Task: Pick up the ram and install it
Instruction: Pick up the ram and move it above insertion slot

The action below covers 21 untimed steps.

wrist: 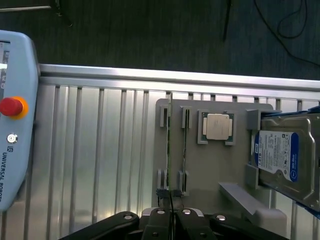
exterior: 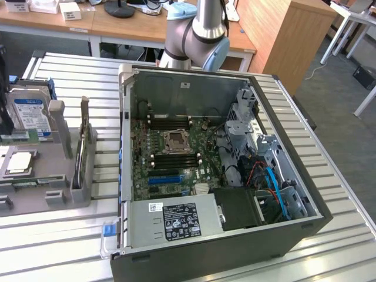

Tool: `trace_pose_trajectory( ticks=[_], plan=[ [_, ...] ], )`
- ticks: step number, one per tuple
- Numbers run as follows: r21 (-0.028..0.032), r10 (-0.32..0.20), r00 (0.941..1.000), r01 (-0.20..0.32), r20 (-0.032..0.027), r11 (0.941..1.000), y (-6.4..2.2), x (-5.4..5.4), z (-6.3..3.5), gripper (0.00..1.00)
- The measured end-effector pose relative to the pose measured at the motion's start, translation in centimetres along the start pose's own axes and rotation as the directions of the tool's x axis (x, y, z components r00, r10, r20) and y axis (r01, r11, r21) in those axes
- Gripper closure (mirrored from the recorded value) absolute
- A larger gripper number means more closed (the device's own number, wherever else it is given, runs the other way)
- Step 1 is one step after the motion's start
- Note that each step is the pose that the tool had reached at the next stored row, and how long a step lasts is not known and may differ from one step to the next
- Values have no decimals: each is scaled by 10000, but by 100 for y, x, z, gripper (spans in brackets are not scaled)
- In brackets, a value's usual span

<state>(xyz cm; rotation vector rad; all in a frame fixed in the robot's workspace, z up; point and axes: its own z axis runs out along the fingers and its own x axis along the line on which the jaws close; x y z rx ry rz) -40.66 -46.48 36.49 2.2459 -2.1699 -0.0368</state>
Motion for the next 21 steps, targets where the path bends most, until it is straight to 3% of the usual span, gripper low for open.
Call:
trace_pose_trajectory(
  ticks=[14,17,21],
  plan=[
    [0,7,10000,-7,1,10000,16,-2,-524,88],
    [0,7,10000,-7,0,10000,17,-2,-584,88],
    [1,7,10000,-7,1,10000,17,-2,-590,88]
  ],
)
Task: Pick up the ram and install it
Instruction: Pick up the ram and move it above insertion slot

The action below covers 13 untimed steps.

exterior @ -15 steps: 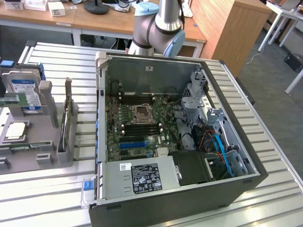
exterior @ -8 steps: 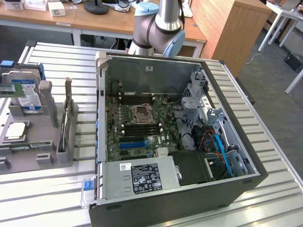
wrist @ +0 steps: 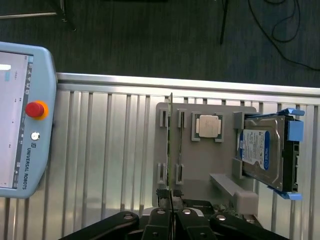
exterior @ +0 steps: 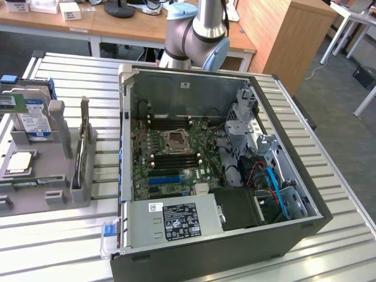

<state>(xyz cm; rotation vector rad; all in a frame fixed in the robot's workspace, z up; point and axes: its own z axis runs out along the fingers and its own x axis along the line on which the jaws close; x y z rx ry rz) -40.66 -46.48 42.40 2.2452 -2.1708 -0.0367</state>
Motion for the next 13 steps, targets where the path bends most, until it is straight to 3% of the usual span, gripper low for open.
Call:
trace_pose_trajectory(
  ticks=[6,13],
  plan=[
    [0,-1,10000,1,0,10000,-29,1,-1,88],
    [-1,0,10000,0,-1,10000,-244,8,-8,88]
  ],
)
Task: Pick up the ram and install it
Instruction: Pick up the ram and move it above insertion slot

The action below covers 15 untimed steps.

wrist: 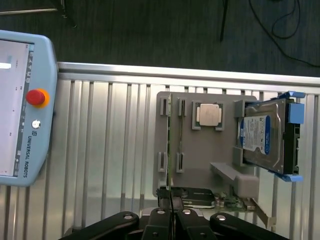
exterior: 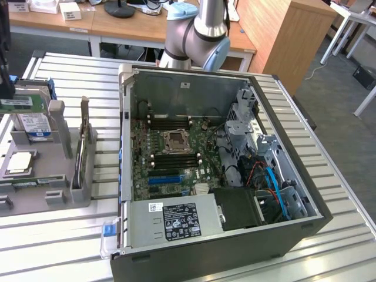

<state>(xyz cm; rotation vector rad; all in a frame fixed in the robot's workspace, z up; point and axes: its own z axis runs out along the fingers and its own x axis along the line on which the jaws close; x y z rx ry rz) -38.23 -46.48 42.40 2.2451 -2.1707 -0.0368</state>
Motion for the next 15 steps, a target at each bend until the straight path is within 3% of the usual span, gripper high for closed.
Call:
trace_pose_trajectory(
  ticks=[15],
  plan=[
    [0,0,10000,0,0,10000,-617,19,-17,88]
  ],
)
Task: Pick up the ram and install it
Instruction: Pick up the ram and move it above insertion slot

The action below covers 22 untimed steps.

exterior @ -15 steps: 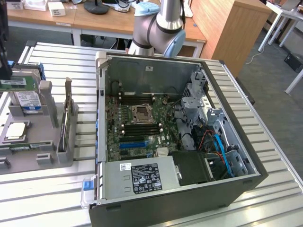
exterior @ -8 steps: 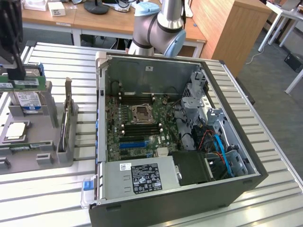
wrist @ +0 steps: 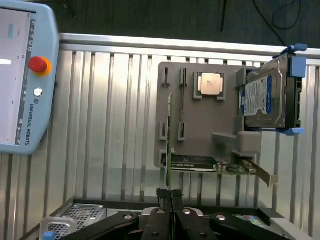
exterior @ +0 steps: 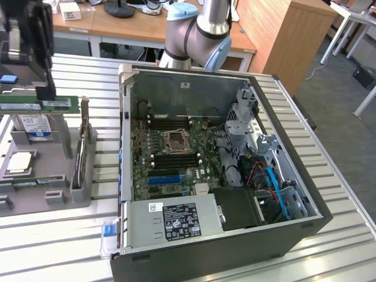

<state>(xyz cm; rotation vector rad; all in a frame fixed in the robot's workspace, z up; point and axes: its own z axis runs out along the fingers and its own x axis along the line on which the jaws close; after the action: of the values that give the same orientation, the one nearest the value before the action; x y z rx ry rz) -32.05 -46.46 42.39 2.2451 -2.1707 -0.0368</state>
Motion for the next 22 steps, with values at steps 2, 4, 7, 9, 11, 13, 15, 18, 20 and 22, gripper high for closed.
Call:
trace_pose_trajectory(
  ticks=[2,4,7,9,11,13,15,18,20,22],
  plan=[
    [1,-1,10000,1,0,10000,-95,3,-2,88],
    [0,0,10000,0,0,10000,-184,4,-4,88],
    [1,-1,10000,1,0,10000,-319,8,-7,88],
    [0,0,10000,0,0,10000,-411,10,-9,88],
    [1,-1,10000,1,1,10000,-501,12,-10,88],
    [1,-1,10000,1,0,10000,-590,15,-12,88],
    [1,0,10000,0,0,10000,-683,17,-15,88],
    [0,-1,10000,1,-1,10000,-817,21,-18,88],
    [0,1,10000,-1,-1,10000,-905,23,-20,88],
    [1,-2,10000,2,1,10000,-993,25,-21,88]
  ],
)
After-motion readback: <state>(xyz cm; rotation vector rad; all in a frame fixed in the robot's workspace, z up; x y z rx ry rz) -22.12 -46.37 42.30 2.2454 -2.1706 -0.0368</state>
